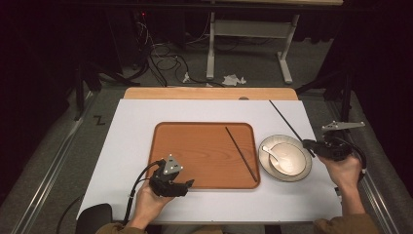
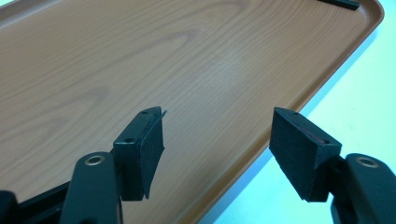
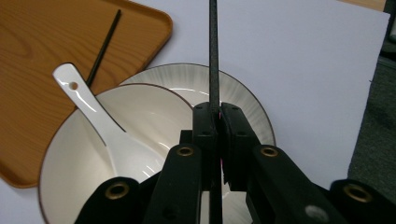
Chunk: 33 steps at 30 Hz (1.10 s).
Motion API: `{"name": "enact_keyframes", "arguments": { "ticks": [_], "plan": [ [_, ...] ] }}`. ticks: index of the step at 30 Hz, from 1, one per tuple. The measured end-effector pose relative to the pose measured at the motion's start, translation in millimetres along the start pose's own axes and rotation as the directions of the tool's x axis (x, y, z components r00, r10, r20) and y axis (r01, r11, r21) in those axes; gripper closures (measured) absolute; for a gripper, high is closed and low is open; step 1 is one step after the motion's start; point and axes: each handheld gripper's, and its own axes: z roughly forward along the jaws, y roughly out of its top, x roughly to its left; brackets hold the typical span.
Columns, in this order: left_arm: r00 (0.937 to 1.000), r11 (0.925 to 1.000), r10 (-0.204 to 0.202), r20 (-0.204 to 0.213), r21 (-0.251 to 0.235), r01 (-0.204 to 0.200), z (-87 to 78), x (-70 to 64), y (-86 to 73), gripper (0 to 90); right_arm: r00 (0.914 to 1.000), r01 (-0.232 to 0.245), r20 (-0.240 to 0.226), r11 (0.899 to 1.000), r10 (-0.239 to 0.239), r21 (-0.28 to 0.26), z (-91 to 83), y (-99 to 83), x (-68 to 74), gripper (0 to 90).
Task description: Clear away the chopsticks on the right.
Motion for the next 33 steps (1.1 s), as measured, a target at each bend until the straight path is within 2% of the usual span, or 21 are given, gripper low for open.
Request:
{"name": "enact_keyframes", "arguments": {
  "ticks": [3, 7, 8, 9, 10, 11, 12, 13, 14, 16, 17, 21, 22, 23, 24, 29, 30, 31, 32, 33],
  "plan": [
    [1.0000, 1.0000, 0.003, 0.003, -0.004, -0.003, 1.0, 0.0, 1.3, 35.0, 0.9998, 0.018, -0.008, 1.000, -0.018, -0.006, -2.7, 2.5, 8.3, 86.6],
    [0.9999, 0.9999, 0.012, 0.009, -0.001, -0.012, 3.3, -1.2, 3.1, 35.0, 0.9993, 0.031, -0.022, 0.999, -0.031, -0.008, -5.0, 6.4, 27.9, 86.6],
    [0.9999, 0.9999, 0.012, 0.009, -0.001, -0.012, 3.3, -1.2, 3.1, 35.1, 0.9993, 0.031, -0.022, 0.999, -0.031, -0.008, -5.0, 6.4, 27.9, 86.6],
    [0.9998, 0.9999, 0.016, 0.012, 0.003, -0.016, 4.7, -1.4, 4.0, 35.0, 0.9988, 0.045, -0.021, 0.999, -0.045, -0.015, -5.5, 8.7, 40.4, 86.6],
    [0.9998, 0.9999, 0.016, 0.012, 0.003, -0.016, 4.7, -1.4, 4.0, 35.0, 0.9988, 0.045, -0.021, 0.999, -0.045, -0.015, -5.5, 8.7, 40.4, 86.6],
    [0.9997, 0.9998, 0.017, 0.016, 0.002, -0.018, 5.3, -1.5, 4.6, 35.0, 0.9976, 0.065, -0.024, 0.998, -0.065, -0.006, -4.1, 10.5, 54.5, 86.6],
    [0.9996, 0.9998, 0.021, 0.018, 0.001, -0.021, 5.7, -1.7, 5.2, 35.0, 0.9965, 0.079, -0.025, 0.997, -0.079, -0.006, -2.3, 11.2, 61.0, 86.6],
    [0.9996, 0.9997, 0.023, 0.019, 0.001, -0.023, 6.3, -2.0, 5.7, 35.0, 0.9965, 0.079, -0.025, 0.997, -0.079, -0.006, -2.3, 11.2, 61.0, 86.6],
    [0.9994, 0.9996, 0.029, 0.020, 0.003, -0.029, 7.7, -2.1, 6.9, 35.0, 0.9959, 0.082, -0.040, 0.997, -0.082, 0.001, 0.4, 12.2, 72.8, 86.6],
    [0.9991, 0.9994, 0.034, 0.026, 0.002, -0.034, 8.5, -2.1, 8.0, 35.0, 0.9925, 0.111, -0.052, 0.994, -0.111, 0.005, 2.5, 13.3, 87.8, 86.6],
    [0.9990, 0.9994, 0.034, 0.027, 0.000, -0.034, 9.0, -2.3, 8.6, 35.0, 0.9910, 0.109, -0.078, 0.994, -0.109, -0.006, 3.5, 13.4, 93.9, 86.7],
    [0.9986, 0.9991, 0.042, 0.033, 0.002, -0.042, 11.5, -2.8, 10.5, 35.0, 0.9854, 0.135, -0.103, 0.991, -0.135, -0.006, 4.3, 14.1, 113.4, 86.7],
    [0.9986, 0.9991, 0.042, 0.033, 0.002, -0.042, 11.5, -2.8, 10.5, 35.0, 0.9854, 0.135, -0.103, 0.991, -0.135, -0.006, 4.3, 14.1, 113.4, 86.7],
    [0.9984, 0.9990, 0.043, 0.035, 0.003, -0.044, 12.1, -2.9, 10.9, 35.0, 0.9829, 0.139, -0.121, 0.990, -0.138, -0.002, 5.8, 13.7, 118.2, 86.6],
    [0.9983, 0.9990, 0.045, 0.037, 0.003, -0.045, 12.6, -3.1, 11.4, 35.0, 0.9810, 0.135, -0.142, 0.991, -0.132, 0.009, 12.3, 11.7, 125.7, 86.6],
    [0.9978, 0.9987, 0.051, 0.043, 0.008, -0.051, 14.8, -4.1, 12.7, 35.0, 0.9782, 0.152, -0.152, 0.986, -0.141, 0.062, 33.7, 5.9, 142.7, 86.6],
    [0.9977, 0.9986, 0.051, 0.044, 0.010, -0.052, 15.3, -4.1, 12.9, 35.0, 0.9776, 0.162, -0.150, 0.983, -0.147, 0.089, 46.4, 4.0, 150.9, 86.5],
    [0.9977, 0.9986, 0.051, 0.044, 0.010, -0.052, 15.3, -4.1, 12.9, 35.0, 0.9776, 0.162, -0.150, 0.983, -0.147, 0.089, 46.4, 4.0, 150.9, 86.5],
    [0.9976, 0.9985, 0.053, 0.044, 0.010, -0.053, 15.0, -4.1, 12.9, 35.0, 0.9757, 0.177, -0.151, 0.977, -0.159, 0.116, 60.8, 1.5, 157.2, 86.5],
    [0.9977, 0.9986, 0.053, 0.044, 0.008, -0.053, 14.8, -4.0, 12.9, 35.0, 0.9769, 0.181, -0.139, 0.974, -0.162, 0.138, 67.2, 0.3, 160.3, 86.5]
  ]
}}
